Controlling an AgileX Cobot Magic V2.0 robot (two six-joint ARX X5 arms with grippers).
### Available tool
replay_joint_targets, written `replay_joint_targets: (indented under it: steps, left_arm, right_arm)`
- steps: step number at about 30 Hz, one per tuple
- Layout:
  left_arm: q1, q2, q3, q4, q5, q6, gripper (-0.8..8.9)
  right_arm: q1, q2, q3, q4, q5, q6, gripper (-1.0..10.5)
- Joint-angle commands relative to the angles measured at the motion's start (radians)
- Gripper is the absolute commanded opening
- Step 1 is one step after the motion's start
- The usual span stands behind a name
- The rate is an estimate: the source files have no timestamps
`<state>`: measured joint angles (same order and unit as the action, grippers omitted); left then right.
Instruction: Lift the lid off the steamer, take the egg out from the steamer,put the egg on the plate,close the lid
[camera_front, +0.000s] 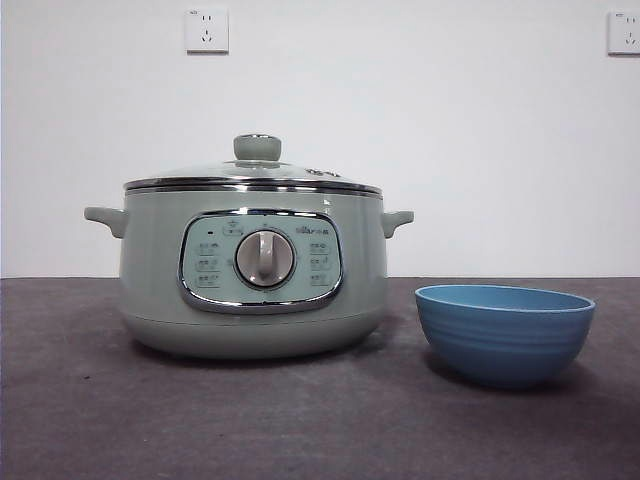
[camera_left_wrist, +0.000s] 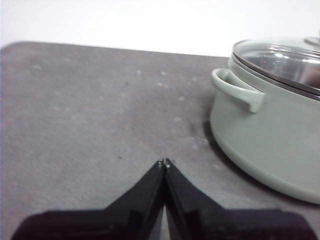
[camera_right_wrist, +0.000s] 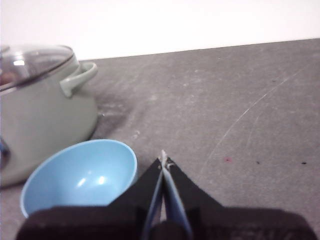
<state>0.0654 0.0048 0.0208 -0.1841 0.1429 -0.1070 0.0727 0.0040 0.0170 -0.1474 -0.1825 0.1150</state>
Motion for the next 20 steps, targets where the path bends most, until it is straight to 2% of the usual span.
replay_joint_targets:
  steps: [1,5,9,13,15,20]
  left_arm:
    - [0.002,-0.002,0.027,-0.024,0.024,-0.078,-0.08]
    - [0.002,0.0,0.096,-0.073,0.044,-0.123,-0.08]
    - [0.002,0.012,0.191,-0.134,0.077,-0.134,-0.08]
    - [0.002,0.05,0.295,-0.212,0.116,-0.133,-0.08]
    - [0.002,0.077,0.345,-0.245,0.15,-0.133,-0.08]
    - [0.002,0.165,0.473,-0.34,0.254,-0.116,-0.08]
  right_arm:
    - [0.002,0.0,0.01,0.008,-0.001,0.127,-0.1]
    - [0.002,0.024,0.06,0.003,-0.01,0.186,-0.1]
    - [0.002,0.082,0.141,0.0,-0.076,0.199,-0.1]
    - [0.002,0.174,0.263,-0.072,-0.135,0.195,-0.1]
    - [0.002,0.227,0.335,-0.134,-0.166,0.164,-0.1]
    - [0.002,0.369,0.533,-0.344,-0.278,0.016,-0.1]
